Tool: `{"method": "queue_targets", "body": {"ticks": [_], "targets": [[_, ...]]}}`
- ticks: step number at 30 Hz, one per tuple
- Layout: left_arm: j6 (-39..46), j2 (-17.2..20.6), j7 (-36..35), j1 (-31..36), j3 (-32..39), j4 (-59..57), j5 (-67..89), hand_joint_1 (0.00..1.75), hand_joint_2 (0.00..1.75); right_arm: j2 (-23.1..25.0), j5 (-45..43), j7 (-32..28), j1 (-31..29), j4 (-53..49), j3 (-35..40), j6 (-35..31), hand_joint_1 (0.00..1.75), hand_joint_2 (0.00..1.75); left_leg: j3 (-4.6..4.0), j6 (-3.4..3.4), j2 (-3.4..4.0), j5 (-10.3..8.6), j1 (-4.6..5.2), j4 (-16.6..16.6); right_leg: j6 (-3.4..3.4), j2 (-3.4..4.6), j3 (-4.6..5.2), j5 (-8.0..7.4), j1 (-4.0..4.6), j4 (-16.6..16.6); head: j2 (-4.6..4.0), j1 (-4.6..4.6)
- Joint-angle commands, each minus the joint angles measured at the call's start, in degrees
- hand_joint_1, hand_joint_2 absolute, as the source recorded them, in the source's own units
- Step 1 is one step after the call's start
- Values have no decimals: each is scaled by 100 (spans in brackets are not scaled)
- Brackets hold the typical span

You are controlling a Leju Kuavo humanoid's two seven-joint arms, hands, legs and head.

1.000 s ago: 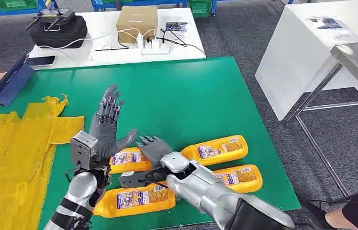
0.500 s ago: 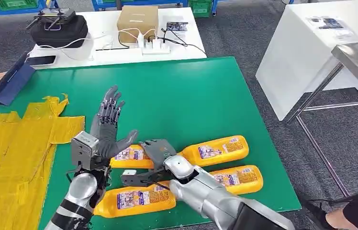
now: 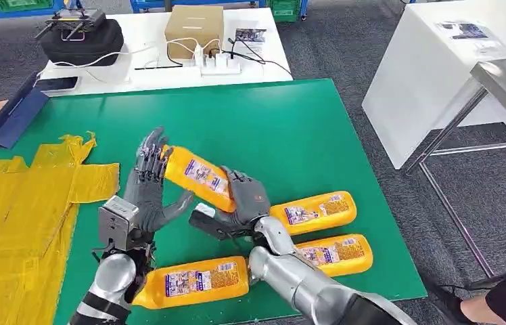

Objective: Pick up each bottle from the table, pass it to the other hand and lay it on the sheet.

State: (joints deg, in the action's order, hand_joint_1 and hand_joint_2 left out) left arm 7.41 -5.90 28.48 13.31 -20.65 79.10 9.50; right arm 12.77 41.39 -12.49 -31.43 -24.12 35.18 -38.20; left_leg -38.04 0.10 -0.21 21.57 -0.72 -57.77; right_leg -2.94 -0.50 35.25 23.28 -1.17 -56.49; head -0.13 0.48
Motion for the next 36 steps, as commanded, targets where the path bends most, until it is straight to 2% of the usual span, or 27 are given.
{"method": "queue_targets", "body": {"ticks": [1, 4, 5, 7, 10, 12, 14, 16, 27, 29, 31, 36], "targets": [[24, 188, -103, -206, 142, 438, 124, 0, 175, -176, -872, -705, 638, -2039, -1973, 28, 175, 175, 8, 2, 0, 5, 1, 0, 9, 0, -9, 6, 1, -1, 0, 0], [24, 184, -104, -202, 143, 430, 124, 0, 175, -165, -866, -694, 664, -2060, -1978, 24, 175, 175, 13, 1, -2, 8, -1, -1, 12, -1, -15, 8, 3, 1, 0, 0], [27, 184, -106, -206, 146, 429, 123, 0, 175, -43, -1211, -1079, 811, -2381, -2292, -180, 175, 175, 25, 2, -3, 14, -1, -4, 17, -2, -27, 15, 4, -2, 0, 0], [81, 192, -223, -249, 157, 485, 162, 0, 175, 172, -1336, -1556, 1199, -3214, -3086, -180, 175, 175, 24, 1, 2, 15, -1, -4, 18, 2, -23, 15, 3, -5, 0, 0], [92, 187, -370, -252, 185, 439, 142, 0, 175, 283, -1773, -1761, 1713, -4550, -3342, -180, 175, 175, 15, 0, -13, 14, 0, -5, 18, -12, -16, 20, 2, -9, 0, 0], [58, 193, -451, -257, 195, 411, 68, 0, 175, 216, -2058, -1763, 1934, -5133, -3166, -168, 175, 175, 2, 1, -15, 6, 3, -1, 10, -14, -3, 12, -1, -5, 0, -2], [-186, 273, -826, -190, 188, 252, -181, 0, 175, -43, -2464, -1722, 2157, -5640, -2609, 532, 175, 175, 5, 2, -14, 10, 3, -2, 11, -14, -9, 14, -1, -5, 0, 0], [-299, 320, -871, -120, 193, 125, -310, 0, 175, -55, -2478, -1717, 2242, -5716, -2416, 639, 175, 175, 18, 2, -11, 18, 1, -4, 14, -11, -23, 19, 1, -4, 0, 0], [-309, 319, -857, -103, 189, 97, -325, 0, 175, -75, -2486, -1763, 2198, -5597, -2386, 590, 175, 175, 5, -4, -2, 10, -1, 3, 10, -3, 1, 6, 2, 4, 0, 0], [-309, 319, -857, -103, 189, 97, -325, 0, 175, -75, -2486, -1763, 2198, -5597, -2386, 590, 175, 175, 42, -2, 1, 30, -2, -4, 24, 1, -37, 24, 6, 0, 0, 0], [-309, 319, -857, -103, 189, 97, -325, 0, 175, -75, -2486, -1763, 2198, -5597, -2386, 590, 175, 175, 8, -3, -4, 11, -1, 3, 10, -6, -4, 8, 2, 4, 0, 0], [-309, 319, -857, -103, 189, 97, -325, 0, 175, -75, -2486, -1763, 2198, -5597, -2386, 590, 175, 175, 23, -3, -1, 19, -2, 1, 16, -3, -20, 15, 4, 4, 0, 0]]}}
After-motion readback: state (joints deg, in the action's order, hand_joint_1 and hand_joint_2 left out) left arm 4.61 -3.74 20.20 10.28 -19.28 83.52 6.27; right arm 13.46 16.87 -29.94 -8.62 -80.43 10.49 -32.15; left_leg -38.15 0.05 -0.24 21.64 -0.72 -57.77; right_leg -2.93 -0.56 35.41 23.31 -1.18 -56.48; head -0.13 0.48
